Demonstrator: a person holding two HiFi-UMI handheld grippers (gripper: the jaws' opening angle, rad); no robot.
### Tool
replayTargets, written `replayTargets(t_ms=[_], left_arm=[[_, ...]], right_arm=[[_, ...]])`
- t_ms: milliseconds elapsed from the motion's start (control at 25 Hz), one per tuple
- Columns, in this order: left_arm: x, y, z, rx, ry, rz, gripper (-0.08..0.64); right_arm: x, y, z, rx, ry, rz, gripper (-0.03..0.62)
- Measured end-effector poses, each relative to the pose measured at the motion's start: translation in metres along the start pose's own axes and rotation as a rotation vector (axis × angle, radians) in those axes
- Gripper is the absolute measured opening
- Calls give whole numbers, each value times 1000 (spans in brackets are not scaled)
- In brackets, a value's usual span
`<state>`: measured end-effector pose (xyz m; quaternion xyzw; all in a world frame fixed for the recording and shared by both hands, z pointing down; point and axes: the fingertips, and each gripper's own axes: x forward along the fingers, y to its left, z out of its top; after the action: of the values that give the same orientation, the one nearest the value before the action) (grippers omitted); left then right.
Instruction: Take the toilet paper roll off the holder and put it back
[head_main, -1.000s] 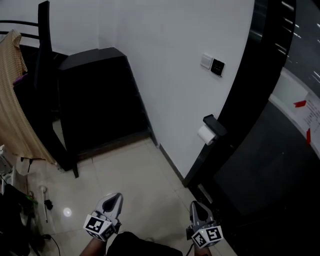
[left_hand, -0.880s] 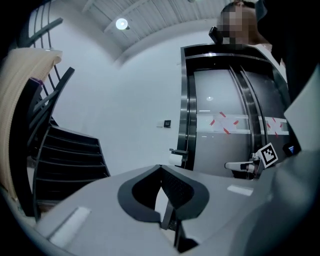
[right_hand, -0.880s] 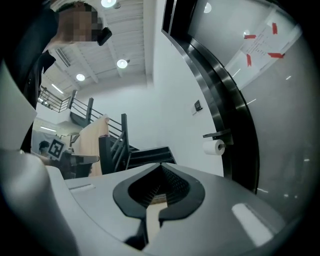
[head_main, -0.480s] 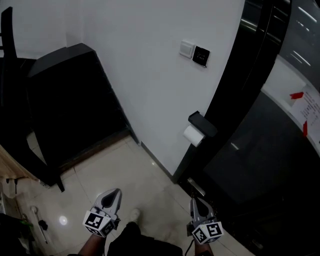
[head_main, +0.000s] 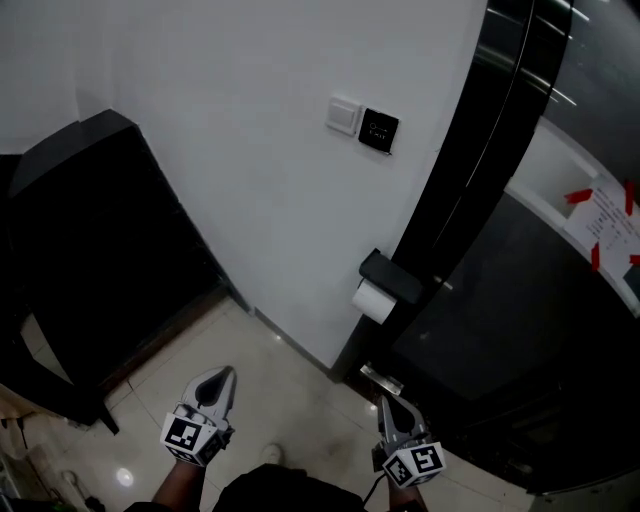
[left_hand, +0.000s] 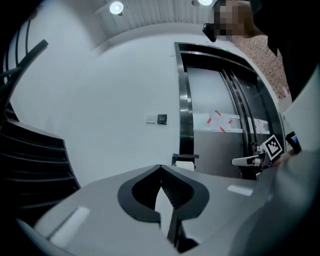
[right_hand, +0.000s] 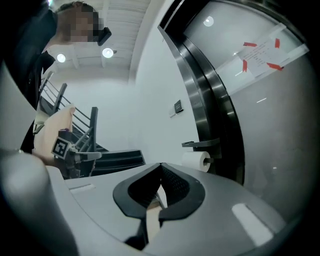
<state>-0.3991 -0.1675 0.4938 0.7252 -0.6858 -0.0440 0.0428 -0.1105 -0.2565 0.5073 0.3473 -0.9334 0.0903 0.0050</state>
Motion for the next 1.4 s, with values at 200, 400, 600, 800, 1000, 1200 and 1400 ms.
replayTargets(t_ms=[200, 400, 600, 800, 1000, 1200, 1400], left_arm=[[35, 4, -1, -21, 4, -99, 2], [68, 0, -12, -37, 55, -147, 2], [103, -24, -18, -15, 79, -247, 2], [133, -50, -18, -24, 66, -306, 2], [158, -73, -10, -91, 69, -333, 2], [195, -90, -3, -319, 42, -335, 2], [224, -105, -8, -471, 43, -327, 2]], right_arm=[[-5, -13, 8, -17, -11, -124, 14], [-12, -14, 10, -30, -2, -190, 14], [-36, -35, 12, -3, -23, -301, 14], [-44, -59, 9, 23, -39, -339, 14], [-28, -86, 23, 18, -73, -310, 14], [-7, -112, 42, -1, -99, -263, 14], [6, -138, 46, -2, -96, -249, 14]])
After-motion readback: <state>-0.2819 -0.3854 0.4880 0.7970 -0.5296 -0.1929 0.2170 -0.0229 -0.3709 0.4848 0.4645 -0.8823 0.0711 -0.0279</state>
